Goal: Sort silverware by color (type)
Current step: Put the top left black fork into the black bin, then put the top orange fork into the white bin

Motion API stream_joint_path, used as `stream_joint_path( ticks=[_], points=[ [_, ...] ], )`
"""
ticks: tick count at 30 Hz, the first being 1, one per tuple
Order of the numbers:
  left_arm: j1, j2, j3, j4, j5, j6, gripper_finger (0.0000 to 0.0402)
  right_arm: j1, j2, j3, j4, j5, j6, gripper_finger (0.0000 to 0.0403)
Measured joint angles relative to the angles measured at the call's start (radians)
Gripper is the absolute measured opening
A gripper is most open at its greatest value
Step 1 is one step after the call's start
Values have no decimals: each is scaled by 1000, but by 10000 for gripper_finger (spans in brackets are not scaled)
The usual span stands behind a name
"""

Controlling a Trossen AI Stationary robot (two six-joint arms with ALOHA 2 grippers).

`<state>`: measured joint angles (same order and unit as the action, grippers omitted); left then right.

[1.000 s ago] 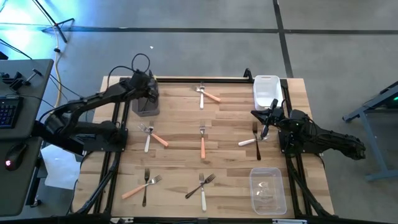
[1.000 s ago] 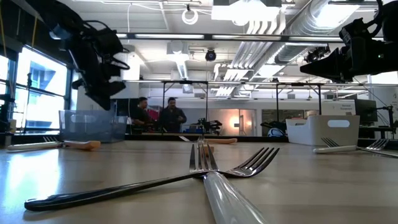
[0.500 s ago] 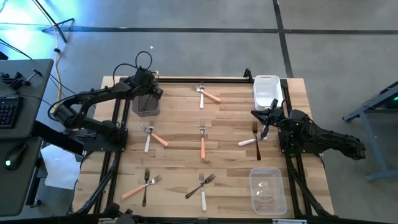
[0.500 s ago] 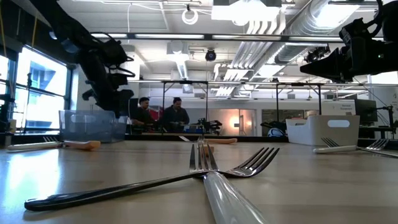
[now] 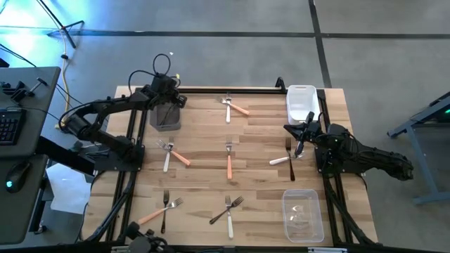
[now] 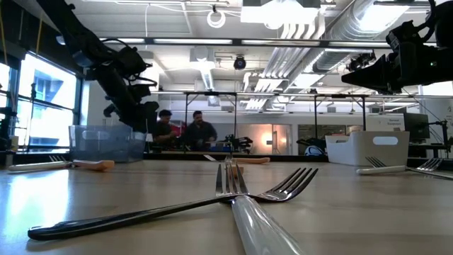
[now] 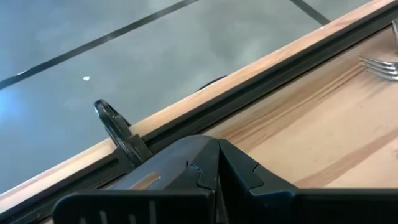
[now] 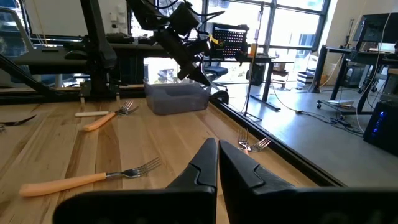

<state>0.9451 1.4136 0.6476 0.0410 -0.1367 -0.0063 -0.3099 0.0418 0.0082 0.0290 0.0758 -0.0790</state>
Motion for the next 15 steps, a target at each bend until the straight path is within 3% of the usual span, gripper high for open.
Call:
stream_joint_path(
  ticks=[7, 15],
  points=[
    [-7, -26, 0, 1, 59, 23, 0, 0, 0, 0, 0, 0, 0, 0],
    [-85, -186, -33, 9, 132, -1, 0, 0, -1, 0, 0, -23, 16, 0]
  ],
)
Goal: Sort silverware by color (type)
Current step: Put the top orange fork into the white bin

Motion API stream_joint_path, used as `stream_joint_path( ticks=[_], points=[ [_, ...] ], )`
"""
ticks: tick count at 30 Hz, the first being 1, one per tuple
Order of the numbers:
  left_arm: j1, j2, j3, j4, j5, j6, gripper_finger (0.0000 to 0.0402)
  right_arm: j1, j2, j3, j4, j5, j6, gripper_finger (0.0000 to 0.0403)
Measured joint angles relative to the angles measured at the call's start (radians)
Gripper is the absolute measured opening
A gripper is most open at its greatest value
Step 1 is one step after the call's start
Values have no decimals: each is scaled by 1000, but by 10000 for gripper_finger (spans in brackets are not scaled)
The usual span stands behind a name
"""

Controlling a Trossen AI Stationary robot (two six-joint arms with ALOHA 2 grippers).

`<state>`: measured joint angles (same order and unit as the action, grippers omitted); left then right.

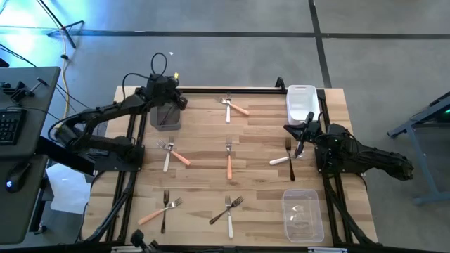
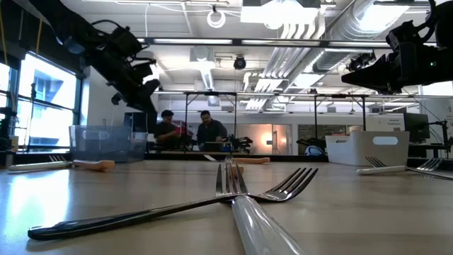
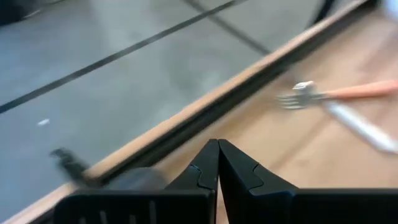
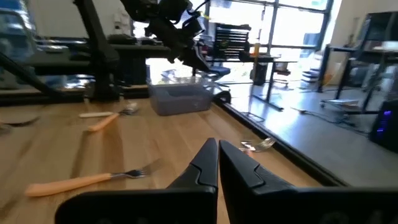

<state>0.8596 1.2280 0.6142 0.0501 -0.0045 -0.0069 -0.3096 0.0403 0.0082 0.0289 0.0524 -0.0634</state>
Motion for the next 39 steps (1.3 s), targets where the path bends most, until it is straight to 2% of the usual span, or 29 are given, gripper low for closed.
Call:
stream_joint_path(
  ticks=[8, 12, 16, 21, 30, 35, 39],
  points=[
    [-167, -159, -179, 287, 137, -98, 0, 0, -1, 0, -3, -31, 84, 0],
    [-246, -202, -253, 419, 145, -120, 0, 0, -1, 0, -4, -24, 55, 0],
    [-306, -217, -302, 496, 145, -121, 0, 0, -1, 0, -5, -8, -27, 0],
    [-355, -217, -352, 590, 143, -106, 0, 0, -1, 0, -4, -8, -47, 0],
    [-373, -217, -399, 608, 102, -78, 0, 1, -1, 0, 40, -46, 11, 0],
    [-373, -217, -413, 611, 98, -67, 0, 0, 9, 0, 197, -35, 28, 0],
    [-368, -217, -421, 614, 91, -43, 0, 0, 69, 0, 286, 10, 59, 0]
  ],
)
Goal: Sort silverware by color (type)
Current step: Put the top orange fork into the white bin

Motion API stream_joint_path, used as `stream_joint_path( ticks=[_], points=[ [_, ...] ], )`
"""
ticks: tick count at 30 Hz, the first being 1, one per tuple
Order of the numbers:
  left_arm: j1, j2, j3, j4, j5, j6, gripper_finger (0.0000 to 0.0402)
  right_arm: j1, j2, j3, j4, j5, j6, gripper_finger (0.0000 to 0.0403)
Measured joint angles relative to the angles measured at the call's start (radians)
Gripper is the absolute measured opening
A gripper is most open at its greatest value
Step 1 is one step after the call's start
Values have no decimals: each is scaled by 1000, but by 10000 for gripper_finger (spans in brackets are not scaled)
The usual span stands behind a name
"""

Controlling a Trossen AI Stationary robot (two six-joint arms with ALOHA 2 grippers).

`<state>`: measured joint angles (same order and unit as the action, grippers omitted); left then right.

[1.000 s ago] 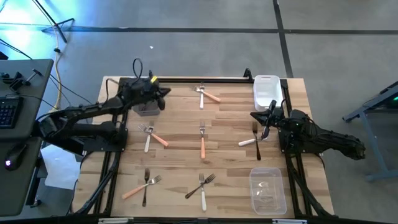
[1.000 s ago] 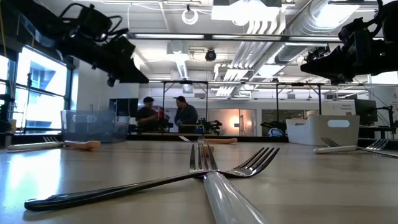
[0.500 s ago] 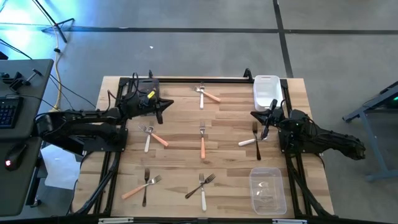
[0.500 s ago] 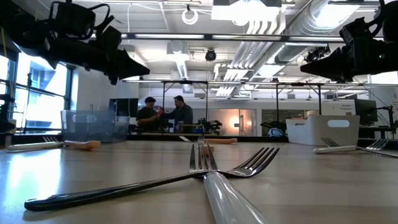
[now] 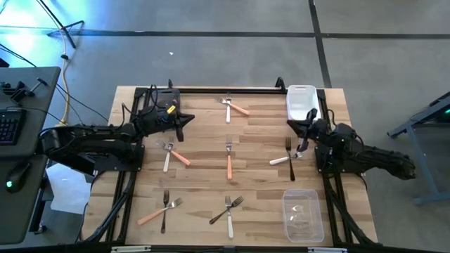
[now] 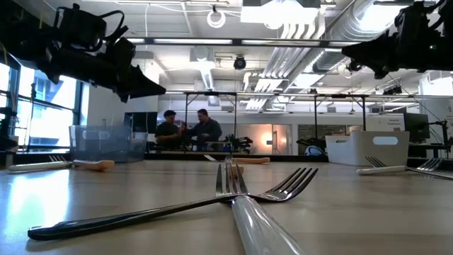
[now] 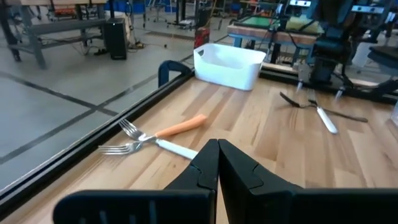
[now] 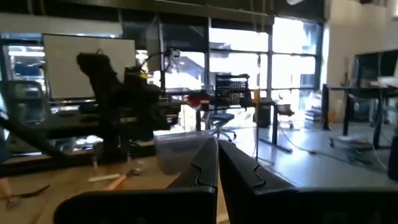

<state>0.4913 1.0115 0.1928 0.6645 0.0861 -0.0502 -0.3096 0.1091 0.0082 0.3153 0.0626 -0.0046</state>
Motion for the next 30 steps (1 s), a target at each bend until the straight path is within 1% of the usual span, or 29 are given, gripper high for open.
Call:
stream_joint_path(
  ticks=[2, 4, 6, 10, 14, 18, 21, 23, 26, 30],
  points=[
    [2, 0, 0, 9, -2, 0, 0, 0, 54, 2, 12, 43, 5, 0],
    [2, 0, 0, 19, -2, 6, 0, 0, 123, 16, 4, 61, 5, 0],
    [2, 0, 0, 26, -2, 16, 0, 0, 205, 49, 9, 67, 5, 0],
    [2, 0, 0, 33, -2, 19, 0, -8, 374, 133, 11, 123, 5, 0],
    [2, 0, 0, 31, -2, 19, 0, -54, 529, 246, -2, 108, 50, 0],
    [2, 0, 0, 77, -1, -4, 0, -108, 677, 407, -146, 30, 114, 0],
    [2, 0, 1, 115, -1, -11, 0, -141, 789, 538, -275, 22, 136, 1],
    [2, 0, 1, 133, -1, 13, 0, -160, 864, 612, -353, 21, 131, 7],
    [2, 0, 1, 151, -1, 27, 0, -183, 968, 714, -438, 19, 109, 26],
    [2, 0, 1, 149, -1, 27, 0, -207, 1097, 835, -524, 8, 79, 66]
  ],
)
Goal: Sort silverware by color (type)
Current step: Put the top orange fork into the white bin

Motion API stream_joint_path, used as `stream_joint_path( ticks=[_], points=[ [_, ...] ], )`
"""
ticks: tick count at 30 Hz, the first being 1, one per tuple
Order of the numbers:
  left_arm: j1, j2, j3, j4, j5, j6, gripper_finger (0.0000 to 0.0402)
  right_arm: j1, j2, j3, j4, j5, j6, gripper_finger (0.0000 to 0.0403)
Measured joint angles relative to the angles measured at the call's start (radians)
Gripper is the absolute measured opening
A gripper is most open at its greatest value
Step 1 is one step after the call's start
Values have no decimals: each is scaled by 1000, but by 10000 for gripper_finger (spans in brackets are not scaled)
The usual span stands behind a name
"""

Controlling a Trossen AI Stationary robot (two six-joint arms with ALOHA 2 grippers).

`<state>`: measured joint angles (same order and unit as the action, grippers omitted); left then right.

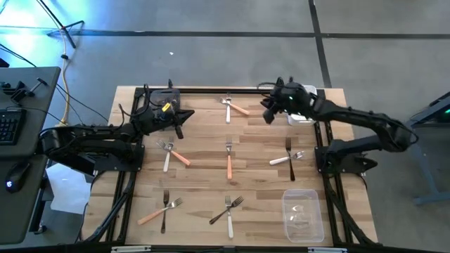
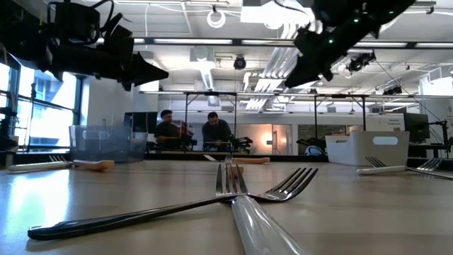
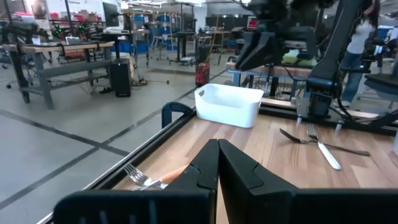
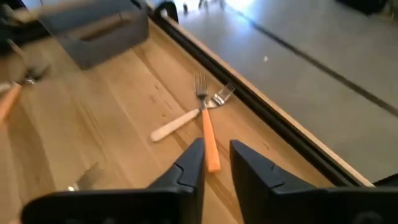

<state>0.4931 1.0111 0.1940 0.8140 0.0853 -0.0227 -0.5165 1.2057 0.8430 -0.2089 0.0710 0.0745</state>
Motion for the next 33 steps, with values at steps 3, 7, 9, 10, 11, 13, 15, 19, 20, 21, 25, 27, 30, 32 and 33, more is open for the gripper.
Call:
stream_joint_path(
  ticks=[3, 7, 9, 10, 11, 13, 15, 19, 20, 21, 25, 27, 30, 32, 33],
  points=[
    [-1, 0, 0, -14, 5, 0, 0, -14, 93, 92, -68, -22, -12, 96],
    [-3, 0, 0, -32, 10, 1, 0, -21, 222, 215, -182, -53, -38, 129],
    [-3, 0, 0, -42, 10, 6, 0, -21, 282, 269, -223, -57, -68, 141],
    [-3, 0, 0, -45, 10, 7, 0, -20, 309, 292, -234, -57, -84, 148],
    [-3, 0, 0, -46, 10, 9, 0, -20, 336, 314, -242, -58, -97, 154],
    [-3, 0, 0, -44, 10, 23, 0, -20, 384, 352, -259, -59, -110, 167],
    [-3, 0, 0, -46, 10, 41, 0, -20, 426, 388, -278, -66, -118, 181],
    [-3, 0, 0, -55, 10, 45, 0, -20, 496, 444, -304, -85, -127, 209],
    [-3, 0, 0, -55, 10, 45, 0, -20, 511, 455, -306, -87, -125, 215],
    [-3, 0, 0, -58, 10, 45, 0, -20, 525, 464, -306, -88, -118, 222],
    [-3, 0, 0, -61, 10, 66, 0, -20, 575, 491, -301, -125, -100, 244],
    [-3, 0, 0, -61, 10, 77, 0, -20, 598, 493, -290, -150, -101, 251],
    [-3, 0, 0, -62, 10, 77, 0, -20, 636, 494, -251, -154, -102, 255],
    [-3, 0, 0, -63, 10, 78, 0, -22, 669, 494, -217, -154, -108, 256],
    [-3, 0, 0, -65, 10, 78, 0, -25, 686, 494, -191, -155, -109, 256]
  ],
)
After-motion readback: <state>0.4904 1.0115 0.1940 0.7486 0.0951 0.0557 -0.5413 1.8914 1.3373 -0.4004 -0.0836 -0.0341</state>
